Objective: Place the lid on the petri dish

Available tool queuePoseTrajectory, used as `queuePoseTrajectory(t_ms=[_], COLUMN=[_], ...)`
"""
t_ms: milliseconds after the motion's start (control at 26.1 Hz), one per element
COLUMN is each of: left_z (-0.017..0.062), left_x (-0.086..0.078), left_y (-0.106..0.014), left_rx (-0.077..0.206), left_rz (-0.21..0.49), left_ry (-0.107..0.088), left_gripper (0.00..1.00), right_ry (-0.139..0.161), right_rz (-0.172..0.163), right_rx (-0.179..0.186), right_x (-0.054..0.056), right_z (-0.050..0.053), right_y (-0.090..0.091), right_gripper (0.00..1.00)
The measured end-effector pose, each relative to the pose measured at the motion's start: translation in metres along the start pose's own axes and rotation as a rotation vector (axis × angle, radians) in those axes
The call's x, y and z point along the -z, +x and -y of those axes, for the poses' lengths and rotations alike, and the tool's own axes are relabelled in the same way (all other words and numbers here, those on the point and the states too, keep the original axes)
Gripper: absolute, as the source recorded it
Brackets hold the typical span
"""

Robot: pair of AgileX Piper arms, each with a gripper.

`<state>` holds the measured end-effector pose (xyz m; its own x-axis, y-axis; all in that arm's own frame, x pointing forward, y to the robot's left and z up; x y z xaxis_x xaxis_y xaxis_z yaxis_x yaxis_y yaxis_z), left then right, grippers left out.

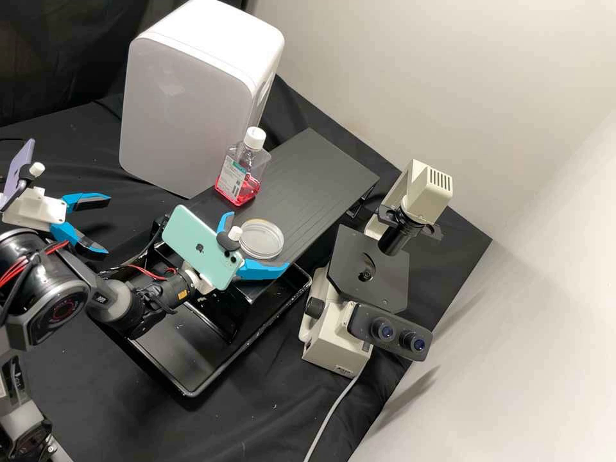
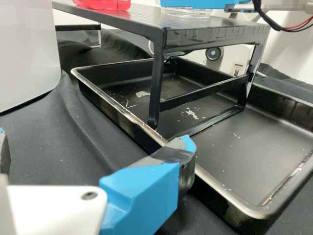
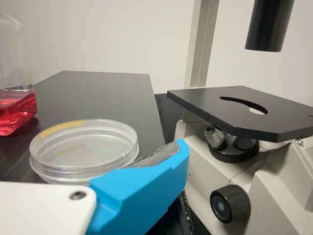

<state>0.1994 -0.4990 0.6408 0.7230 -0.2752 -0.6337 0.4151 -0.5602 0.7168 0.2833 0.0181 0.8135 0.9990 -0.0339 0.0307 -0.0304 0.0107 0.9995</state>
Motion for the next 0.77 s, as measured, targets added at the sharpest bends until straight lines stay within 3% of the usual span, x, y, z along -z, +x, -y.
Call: queuePoseTrajectory(t_ms=[154,307,461,576,768], left_z=[0.0001,0.0001,-0.0024,-0.0026,-0.0026], left_x=[-0.0003,-0.0003,-0.0015,-0.0016,-0.0016], left_y=[0.0000,0.0000,-0.0007,-0.0007,-0.0007], left_rx=[-0.002,0.000,-0.008,-0.010,-0.010], left_rz=[-0.006,0.000,0.011,0.012,0.012], left_ry=[0.010,0.008,0.013,0.013,0.013], left_gripper=[1.00,1.00,1.00,1.00,1.00], right_ry=[-0.014,-0.034,-0.040,-0.038,-0.004], right_rz=[0.010,0.019,0.004,-0.019,-0.027], right_rx=[-0.011,-0.023,-0.070,-0.105,-0.116], right_x=[-0.0009,0.0005,0.0034,0.0046,0.0007], right_z=[-0.0011,0.0000,-0.0017,-0.0029,-0.0071], right_y=[0.0000,-0.0002,-0.0017,-0.0052,-0.0062], right_gripper=[1.00,1.00,1.00,1.00,1.00])
